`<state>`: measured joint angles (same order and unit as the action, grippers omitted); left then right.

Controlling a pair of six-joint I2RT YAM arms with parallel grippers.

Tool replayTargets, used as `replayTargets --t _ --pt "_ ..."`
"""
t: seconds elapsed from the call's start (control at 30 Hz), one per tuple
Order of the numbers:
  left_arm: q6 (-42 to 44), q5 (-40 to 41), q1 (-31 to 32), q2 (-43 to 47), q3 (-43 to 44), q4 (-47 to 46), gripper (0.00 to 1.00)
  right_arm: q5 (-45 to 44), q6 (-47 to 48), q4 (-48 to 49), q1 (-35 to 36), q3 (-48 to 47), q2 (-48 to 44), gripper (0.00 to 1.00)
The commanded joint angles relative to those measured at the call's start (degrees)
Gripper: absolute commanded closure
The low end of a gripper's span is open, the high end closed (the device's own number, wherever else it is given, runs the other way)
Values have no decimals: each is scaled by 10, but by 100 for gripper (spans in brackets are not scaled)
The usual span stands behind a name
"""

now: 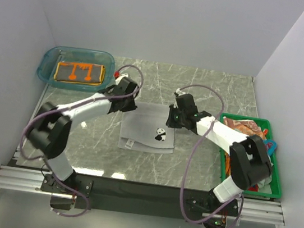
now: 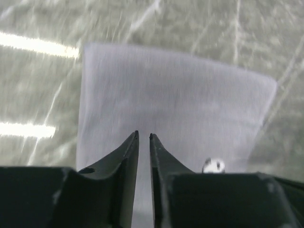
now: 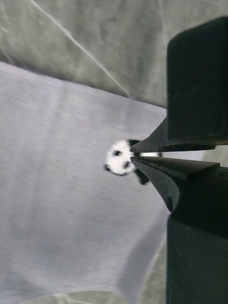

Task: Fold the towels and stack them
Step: Fold the towel

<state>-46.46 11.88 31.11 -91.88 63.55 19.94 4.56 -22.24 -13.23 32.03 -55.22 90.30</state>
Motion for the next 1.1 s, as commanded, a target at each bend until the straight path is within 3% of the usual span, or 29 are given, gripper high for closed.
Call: replayTargets --t 0.0,0.37,0.57,0.7,0.8,0.9,0.93,0.97,1.07 --pt "29 18 -19 -76 65 -26 80 6 -23 54 -19 -56 41 86" --pt "45 11 -68 -257 184 -33 80 56 -112 116 -93 -142 201 84" --pt "66 8 -83 -334 271 -18 78 69 -120 70 -128 -242 286 84" --pt "70 -13 -88 -332 310 -9 75 64 -98 44 -138 -291 294 84" --pt "57 -23 -87 -252 245 -39 67 64 -87 48 -139 -271 243 84" --pt "29 -26 -86 -147 162 -51 48 75 -98 73 -138 -201 169 80" --pt "12 -25 -84 -120 139 -52 34 83 -104 81 -138 -158 148 78" --pt "2 -22 -83 -68 118 -49 28 84 -118 94 -137 -135 110 67" --pt "-29 -19 -76 27 32 -36 13 92 -152 120 -137 -39 35 55"
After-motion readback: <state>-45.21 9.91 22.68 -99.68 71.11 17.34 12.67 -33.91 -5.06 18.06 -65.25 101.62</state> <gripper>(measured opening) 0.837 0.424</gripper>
